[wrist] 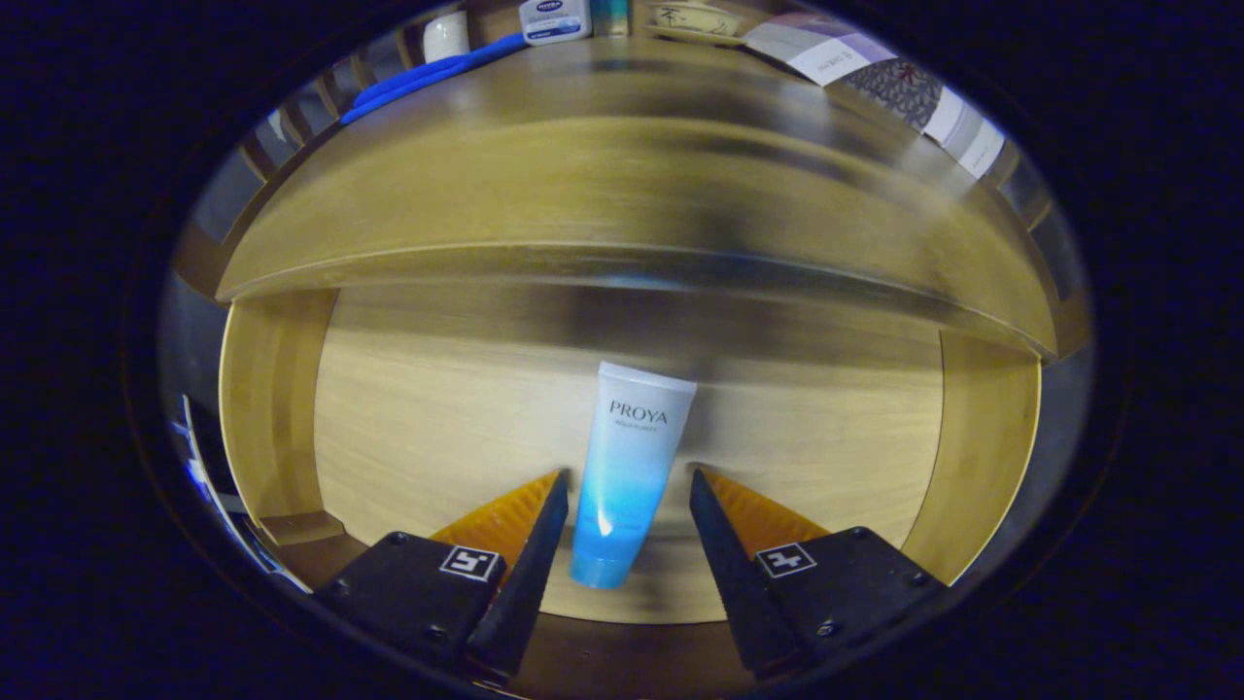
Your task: Pull open the drawer, take out the items inside it, and place them on the countertop above the cabinet.
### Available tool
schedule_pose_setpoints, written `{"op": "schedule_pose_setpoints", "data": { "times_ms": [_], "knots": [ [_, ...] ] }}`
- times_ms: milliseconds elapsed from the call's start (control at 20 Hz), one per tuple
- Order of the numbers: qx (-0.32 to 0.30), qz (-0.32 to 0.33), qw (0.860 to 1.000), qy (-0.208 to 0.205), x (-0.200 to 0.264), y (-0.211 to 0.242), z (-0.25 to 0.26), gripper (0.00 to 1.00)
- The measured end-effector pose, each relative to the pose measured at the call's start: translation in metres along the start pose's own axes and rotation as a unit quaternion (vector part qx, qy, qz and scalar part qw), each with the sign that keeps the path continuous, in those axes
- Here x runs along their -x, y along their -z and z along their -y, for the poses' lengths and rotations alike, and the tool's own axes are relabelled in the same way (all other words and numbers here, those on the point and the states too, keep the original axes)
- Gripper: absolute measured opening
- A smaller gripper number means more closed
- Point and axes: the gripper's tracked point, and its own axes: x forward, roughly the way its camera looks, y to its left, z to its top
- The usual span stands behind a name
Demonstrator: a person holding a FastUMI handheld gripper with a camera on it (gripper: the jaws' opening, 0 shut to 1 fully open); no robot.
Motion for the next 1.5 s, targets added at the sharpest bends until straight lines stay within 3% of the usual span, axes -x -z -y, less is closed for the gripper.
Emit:
{"op": "schedule_pose_setpoints", "data": {
  "times_ms": [250,350,550,700,1150,1500],
  "knots": [
    [-0.003,-0.021,1.0,0.009,0.0,0.002,0.002,0.82],
    [-0.002,-0.023,1.0,0.008,0.005,-0.009,0.002,0.76],
    [-0.004,-0.023,1.0,0.012,0.017,-0.03,0.004,0.54],
    [-0.005,0.008,1.0,0.015,0.013,-0.031,0.004,0.5],
    [-0.019,0.102,0.995,-0.011,0.021,-0.045,0.0,0.48],
    [-0.01,0.166,0.986,-0.02,0.074,-0.058,0.004,0.48]
  ]
}}
